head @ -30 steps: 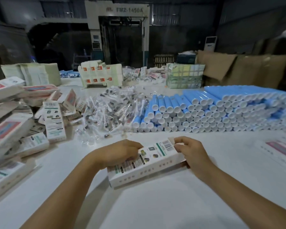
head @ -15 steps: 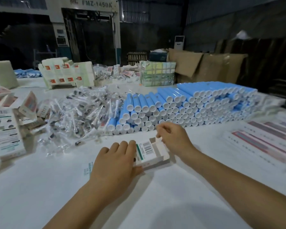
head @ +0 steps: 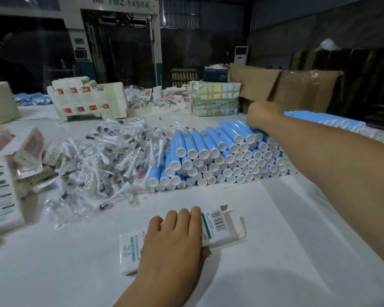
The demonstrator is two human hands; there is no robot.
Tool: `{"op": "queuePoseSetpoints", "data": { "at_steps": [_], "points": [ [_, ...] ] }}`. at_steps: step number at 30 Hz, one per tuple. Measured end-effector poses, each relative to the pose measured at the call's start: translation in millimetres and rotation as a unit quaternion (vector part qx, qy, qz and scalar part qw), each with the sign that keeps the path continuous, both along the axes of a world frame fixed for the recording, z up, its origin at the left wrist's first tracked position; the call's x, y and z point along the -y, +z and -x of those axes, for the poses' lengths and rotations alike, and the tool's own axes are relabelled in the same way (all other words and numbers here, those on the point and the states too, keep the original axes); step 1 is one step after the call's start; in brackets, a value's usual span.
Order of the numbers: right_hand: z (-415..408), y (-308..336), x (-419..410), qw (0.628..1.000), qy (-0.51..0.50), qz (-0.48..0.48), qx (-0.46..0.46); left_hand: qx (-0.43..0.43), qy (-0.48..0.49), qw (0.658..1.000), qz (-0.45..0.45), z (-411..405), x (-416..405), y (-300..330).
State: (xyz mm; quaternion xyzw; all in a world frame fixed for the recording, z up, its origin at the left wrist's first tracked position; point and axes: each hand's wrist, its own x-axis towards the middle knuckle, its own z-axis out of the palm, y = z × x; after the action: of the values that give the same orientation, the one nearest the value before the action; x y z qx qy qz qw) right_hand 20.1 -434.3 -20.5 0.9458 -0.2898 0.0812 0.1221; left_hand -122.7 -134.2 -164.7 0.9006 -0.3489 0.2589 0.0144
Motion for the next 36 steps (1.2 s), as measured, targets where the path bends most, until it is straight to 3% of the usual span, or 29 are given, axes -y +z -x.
{"op": "queuePoseSetpoints", "data": {
  "at_steps": [7, 12, 14, 17, 20, 22, 25, 27, 32, 34, 36],
  "points": [
    [0, 5, 1, 1.000, 0.007, -0.013, -0.008, -0.016, -0.009, 1.000, -0.007, -2, -3, -2],
    [18, 21, -3, 0.974, 0.092, -0.122, 0.168, -0.087, 0.006, 0.996, -0.009, 2, -3, 3],
    [41, 27, -11, 0.917, 0.135, -0.251, 0.279, -0.077, 0.009, 0.997, 0.010, 0, -5, 2],
    [95, 13, -29, 0.773, 0.203, -0.452, 0.395, -0.089, 0.023, 0.996, 0.022, 3, -8, 6],
    [144, -38, -47, 0.641, 0.197, -0.579, 0.464, -0.083, 0.037, 0.996, 0.025, -3, -11, 5],
    [166, -78, -64, 0.588, 0.164, -0.628, 0.482, -0.082, 0.050, 0.995, 0.016, -6, -11, 5],
    [178, -120, -83, 0.543, 0.119, -0.669, 0.494, -0.098, 0.059, 0.993, 0.003, -2, -10, 6],
    [179, -131, -90, 0.537, 0.111, -0.672, 0.498, -0.096, 0.059, 0.994, 0.001, -1, -10, 6],
    [184, -148, -106, 0.568, 0.136, -0.672, 0.455, -0.097, 0.064, 0.993, 0.004, 1, -11, 5],
    [185, -153, -111, 0.589, 0.149, -0.665, 0.435, -0.099, 0.068, 0.993, 0.005, 1, -11, 7],
    [185, -154, -116, 0.636, 0.168, -0.626, 0.419, -0.104, 0.068, 0.992, 0.015, 0, -9, 7]
  ]
}}
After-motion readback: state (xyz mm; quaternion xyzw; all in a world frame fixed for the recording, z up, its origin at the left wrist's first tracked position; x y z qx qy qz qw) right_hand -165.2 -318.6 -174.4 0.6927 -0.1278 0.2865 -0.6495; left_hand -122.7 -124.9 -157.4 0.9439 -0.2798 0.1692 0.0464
